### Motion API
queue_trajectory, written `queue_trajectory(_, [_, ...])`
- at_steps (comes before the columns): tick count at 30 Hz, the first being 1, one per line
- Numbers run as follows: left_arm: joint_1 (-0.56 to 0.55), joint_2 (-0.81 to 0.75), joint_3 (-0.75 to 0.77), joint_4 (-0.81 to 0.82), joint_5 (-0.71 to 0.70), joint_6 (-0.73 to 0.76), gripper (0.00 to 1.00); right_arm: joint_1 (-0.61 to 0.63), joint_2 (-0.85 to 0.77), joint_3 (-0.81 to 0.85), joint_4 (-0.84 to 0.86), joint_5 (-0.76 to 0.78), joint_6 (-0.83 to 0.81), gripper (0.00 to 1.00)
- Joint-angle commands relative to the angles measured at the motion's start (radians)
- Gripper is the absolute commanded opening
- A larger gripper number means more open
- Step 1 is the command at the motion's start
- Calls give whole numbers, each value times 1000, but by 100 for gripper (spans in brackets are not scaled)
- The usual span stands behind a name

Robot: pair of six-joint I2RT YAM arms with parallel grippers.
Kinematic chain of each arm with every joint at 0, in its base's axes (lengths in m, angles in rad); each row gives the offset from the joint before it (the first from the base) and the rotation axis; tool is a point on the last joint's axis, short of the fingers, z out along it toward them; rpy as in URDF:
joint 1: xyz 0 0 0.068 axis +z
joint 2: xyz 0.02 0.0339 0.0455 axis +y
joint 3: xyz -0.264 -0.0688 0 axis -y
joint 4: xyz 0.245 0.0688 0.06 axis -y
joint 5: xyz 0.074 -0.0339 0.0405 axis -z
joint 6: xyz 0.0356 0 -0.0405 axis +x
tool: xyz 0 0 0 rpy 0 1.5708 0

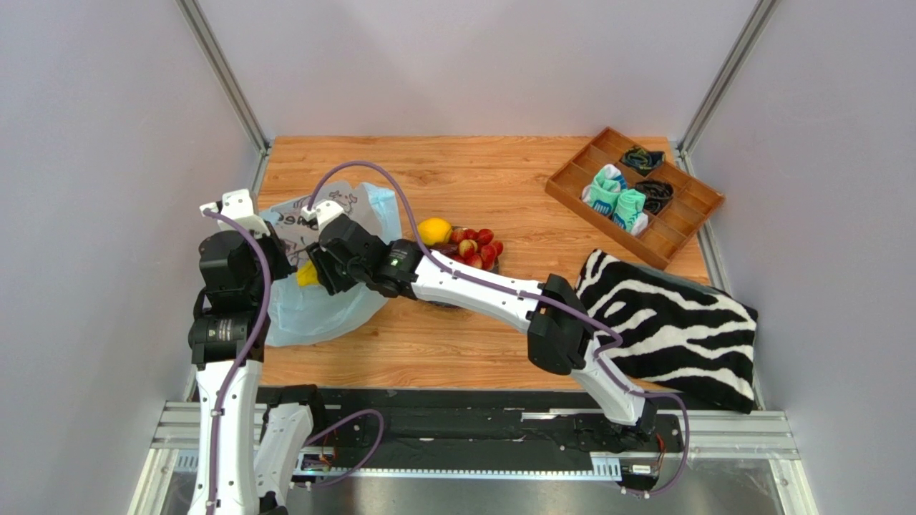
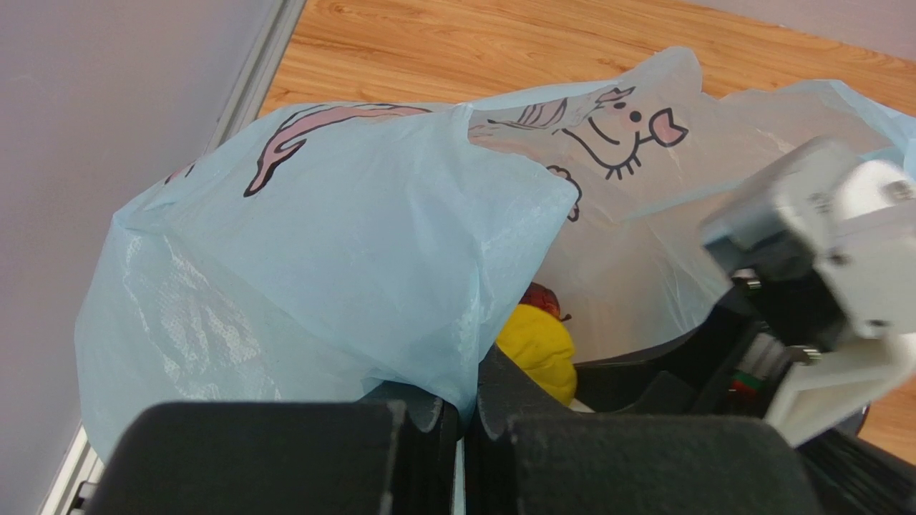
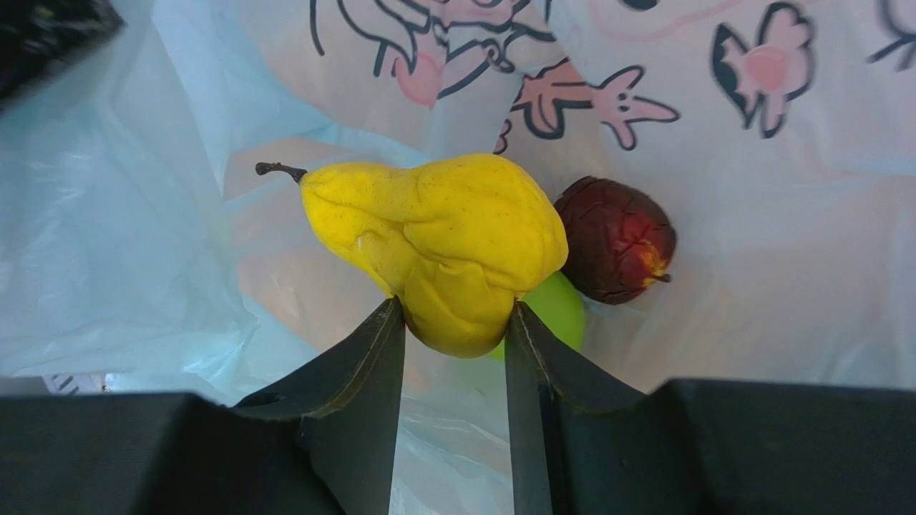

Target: Place the fruits into the plastic bag

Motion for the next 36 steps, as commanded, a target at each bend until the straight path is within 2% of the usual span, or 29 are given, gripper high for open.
queue_trajectory(1, [-2, 1, -2, 25, 8, -2, 0, 3, 63, 74, -37, -77, 50, 3])
queue_trajectory(9, [-2, 1, -4, 25, 8, -1, 0, 4, 95, 78, -58, -88, 62, 10])
queue_trajectory(12, [-2, 1, -4, 25, 8, -2, 0, 4, 97, 78, -60, -87, 59, 20])
queue_trajectory(13, [-2, 1, -4, 25, 8, -2, 0, 3, 95, 77, -61, -87, 59, 28])
queue_trajectory(15, [0, 1, -4, 25, 8, -2, 0, 4, 93, 75, -61, -85, 57, 38])
queue_trajectory(16, [0, 1, -4, 25, 10, -2, 0, 4, 90, 74, -61, -85, 56, 48])
queue_trajectory(17, [0, 3, -4, 25, 10, -2, 0, 4, 87, 72, -61, -83, 56, 53])
queue_trajectory(19, [-2, 4, -4, 25, 8, -2, 0, 6, 84, 69, -57, -80, 53, 61])
queue_trajectory(22, [-2, 3, -4, 25, 10, -2, 0, 4, 72, 51, -40, -82, 51, 68])
queue_trajectory(32, [-2, 4, -4, 24, 8, 0, 0, 4, 17, -18, 31, -90, 56, 68])
queue_trajectory(36, [-2, 3, -4, 24, 8, 0, 0, 6, -66, -145, 181, -126, 56, 67])
